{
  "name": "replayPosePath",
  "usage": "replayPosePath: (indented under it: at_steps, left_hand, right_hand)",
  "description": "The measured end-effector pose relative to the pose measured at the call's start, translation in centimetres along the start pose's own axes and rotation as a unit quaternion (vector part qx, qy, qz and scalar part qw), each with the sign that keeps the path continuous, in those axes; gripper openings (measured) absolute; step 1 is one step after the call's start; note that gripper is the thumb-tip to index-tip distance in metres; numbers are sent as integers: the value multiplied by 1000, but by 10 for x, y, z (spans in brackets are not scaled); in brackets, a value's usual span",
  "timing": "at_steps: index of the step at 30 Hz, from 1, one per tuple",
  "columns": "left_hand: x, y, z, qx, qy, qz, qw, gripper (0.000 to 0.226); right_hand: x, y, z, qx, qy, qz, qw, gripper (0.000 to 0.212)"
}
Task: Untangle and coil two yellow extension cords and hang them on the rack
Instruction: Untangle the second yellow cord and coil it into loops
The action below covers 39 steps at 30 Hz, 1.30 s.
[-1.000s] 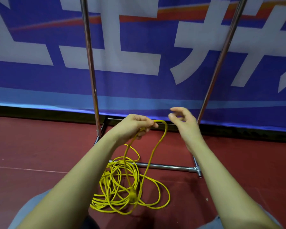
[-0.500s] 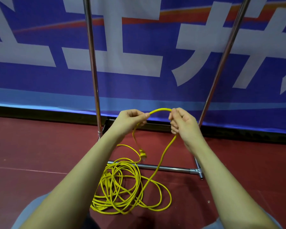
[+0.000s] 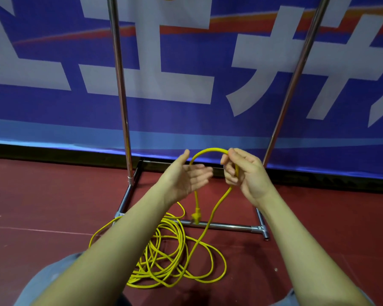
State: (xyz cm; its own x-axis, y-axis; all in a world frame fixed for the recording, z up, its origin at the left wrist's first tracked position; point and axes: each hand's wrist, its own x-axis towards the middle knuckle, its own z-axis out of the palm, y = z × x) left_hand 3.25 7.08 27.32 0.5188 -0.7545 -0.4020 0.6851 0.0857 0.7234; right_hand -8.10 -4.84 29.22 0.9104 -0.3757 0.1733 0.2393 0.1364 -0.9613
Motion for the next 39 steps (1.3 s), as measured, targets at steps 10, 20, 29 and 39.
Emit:
replayPosePath:
  at_steps: [10,20,29,39]
  left_hand:
    - [-8,5,5,-103,-25,123,987,13]
    - [3,19,-1,-236,44,156,958,11]
    - [11,30,-21,-380,16,163,910,42]
    - [-15,35,-13,-167,-169,141,961,30]
  right_hand:
    - [2,11,2,-161,-53,109,979,26]
    - [3,9,1,-20,-78,79,994,25]
    - [-2,11,-8,-7,-122,100,987,26]
    - [3,32,-15,-179,95,139,969,20]
